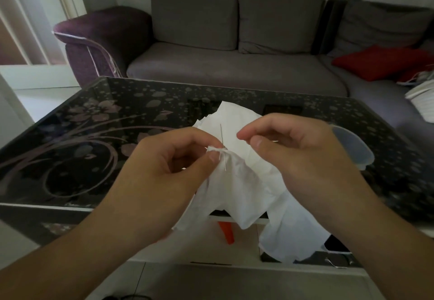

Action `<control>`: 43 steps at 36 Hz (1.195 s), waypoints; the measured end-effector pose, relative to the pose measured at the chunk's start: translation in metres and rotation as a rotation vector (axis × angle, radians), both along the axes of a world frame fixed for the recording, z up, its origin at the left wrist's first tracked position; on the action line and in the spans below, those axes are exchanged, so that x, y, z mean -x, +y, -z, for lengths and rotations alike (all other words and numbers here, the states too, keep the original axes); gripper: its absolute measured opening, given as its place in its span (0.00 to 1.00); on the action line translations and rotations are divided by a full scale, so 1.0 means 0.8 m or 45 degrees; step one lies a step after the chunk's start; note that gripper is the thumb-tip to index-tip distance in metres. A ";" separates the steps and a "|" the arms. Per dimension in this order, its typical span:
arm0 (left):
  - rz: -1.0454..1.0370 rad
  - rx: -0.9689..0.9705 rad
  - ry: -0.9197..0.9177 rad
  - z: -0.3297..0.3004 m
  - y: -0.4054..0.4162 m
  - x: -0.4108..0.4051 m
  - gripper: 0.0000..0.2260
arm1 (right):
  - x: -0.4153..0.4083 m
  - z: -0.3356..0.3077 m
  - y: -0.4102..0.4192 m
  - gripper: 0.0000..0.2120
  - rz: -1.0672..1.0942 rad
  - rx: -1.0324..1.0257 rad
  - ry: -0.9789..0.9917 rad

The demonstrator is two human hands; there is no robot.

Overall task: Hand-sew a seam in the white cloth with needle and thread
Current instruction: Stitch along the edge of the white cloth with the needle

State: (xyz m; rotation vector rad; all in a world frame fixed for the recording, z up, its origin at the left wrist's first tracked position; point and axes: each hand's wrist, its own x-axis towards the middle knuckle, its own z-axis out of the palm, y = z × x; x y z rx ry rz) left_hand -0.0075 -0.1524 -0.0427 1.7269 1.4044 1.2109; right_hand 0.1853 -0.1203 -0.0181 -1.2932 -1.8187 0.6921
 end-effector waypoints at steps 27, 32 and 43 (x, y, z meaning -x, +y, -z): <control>-0.106 0.010 -0.081 0.001 0.007 0.002 0.06 | -0.008 -0.008 -0.028 0.06 -0.689 -0.038 -0.457; -0.091 0.014 -0.073 0.002 0.008 0.003 0.06 | -0.011 -0.008 -0.027 0.15 -0.681 0.013 -0.513; -0.041 0.029 -0.063 0.003 0.006 0.004 0.06 | -0.009 -0.002 -0.008 0.14 -0.028 -0.254 -0.114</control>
